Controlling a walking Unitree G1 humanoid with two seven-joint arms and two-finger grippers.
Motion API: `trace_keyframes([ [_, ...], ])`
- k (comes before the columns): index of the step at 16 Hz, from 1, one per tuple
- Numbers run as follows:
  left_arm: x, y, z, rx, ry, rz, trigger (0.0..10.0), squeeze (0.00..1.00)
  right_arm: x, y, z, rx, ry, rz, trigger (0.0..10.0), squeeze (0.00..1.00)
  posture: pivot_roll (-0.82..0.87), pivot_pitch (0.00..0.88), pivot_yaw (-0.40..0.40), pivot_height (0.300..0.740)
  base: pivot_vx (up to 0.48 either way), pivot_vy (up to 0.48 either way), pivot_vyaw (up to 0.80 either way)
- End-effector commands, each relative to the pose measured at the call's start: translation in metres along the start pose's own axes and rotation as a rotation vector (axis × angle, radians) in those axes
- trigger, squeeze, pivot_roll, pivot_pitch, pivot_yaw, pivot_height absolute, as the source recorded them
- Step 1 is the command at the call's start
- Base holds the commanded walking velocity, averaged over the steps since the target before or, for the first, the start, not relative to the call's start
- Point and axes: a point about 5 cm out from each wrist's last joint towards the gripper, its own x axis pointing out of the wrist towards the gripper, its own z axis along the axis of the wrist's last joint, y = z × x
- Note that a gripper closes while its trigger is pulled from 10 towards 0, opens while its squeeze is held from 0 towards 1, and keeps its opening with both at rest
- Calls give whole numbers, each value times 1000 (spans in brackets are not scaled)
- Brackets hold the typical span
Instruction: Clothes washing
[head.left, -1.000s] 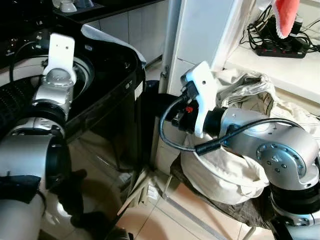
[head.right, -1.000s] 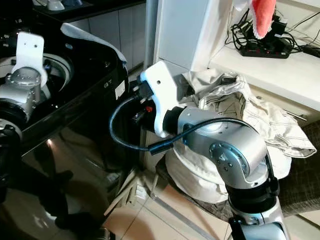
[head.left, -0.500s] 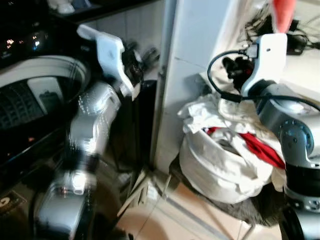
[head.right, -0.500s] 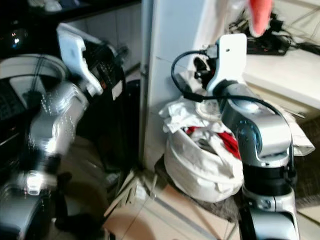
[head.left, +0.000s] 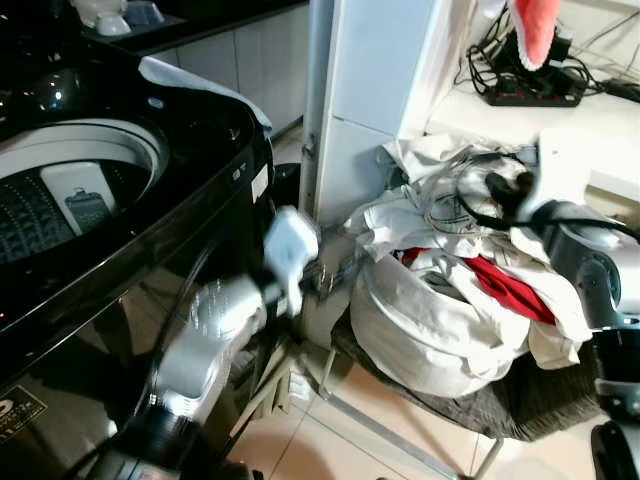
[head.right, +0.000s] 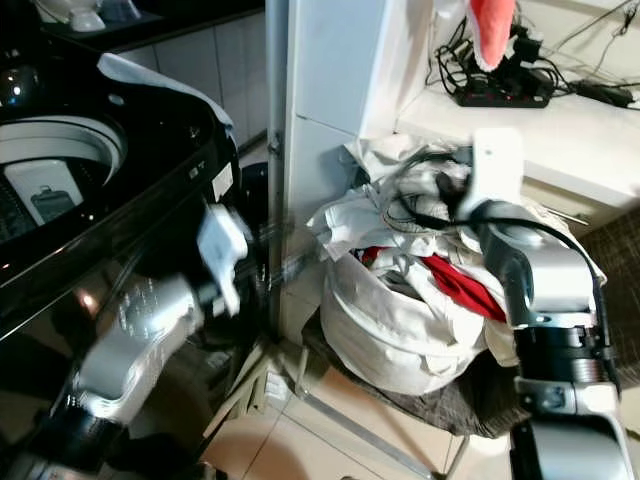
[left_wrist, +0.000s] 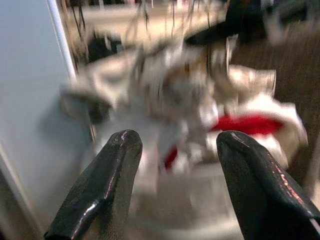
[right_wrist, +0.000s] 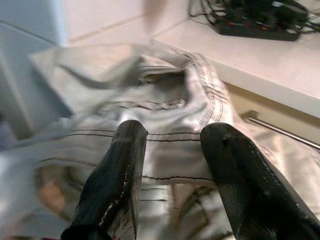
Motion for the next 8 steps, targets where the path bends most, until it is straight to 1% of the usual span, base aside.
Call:
trace_keyframes([
  [1, 1, -1, -2, 35, 17, -8, 10000, 0, 3, -7, 11, 1, -48, -9, 10000, 1000, -25, 0, -52, 740, 0, 0, 0],
  [2, -1, -2, -7, 52, 41, -13, 10000, 0, 7, -14, 13, 6, -63, -17, 10000, 1000, -19, 0, -57, 740, 0, 0, 0],
  [3, -2, -4, -8, 55, 45, -17, 10000, 0, 8, -18, 17, 5, -80, -8, 10000, 1000, -15, 0, -61, 740, 0, 0, 0],
  [4, -3, -5, -6, 55, 41, -16, 10000, 0, 6, -18, 27, 16, -117, 35, 10000, 1000, -6, 0, -67, 740, 0, 0, 0],
  [5, -3, -5, -6, 55, 40, -14, 10000, 0, 4, -20, 38, -8, -169, 39, 10000, 1000, -7, 0, -66, 740, 0, 0, 0],
  [6, -3, -5, -5, 57, 40, -13, 10000, 0, 4, -23, 47, -10, -225, 31, 10000, 1000, -11, 0, -62, 740, 0, 0, 0],
  [7, -3, -6, -5, 57, 39, -16, 10000, 0, 6, -26, 51, 8, -237, 27, 10000, 1000, -14, 0, -58, 740, 0, 0, 0],
  [8, -2, -7, -5, 52, 38, -28, 10000, 0, 9, -29, 49, 1, -205, 25, 10000, 1000, -14, 0, -58, 740, 0, 0, 0],
])
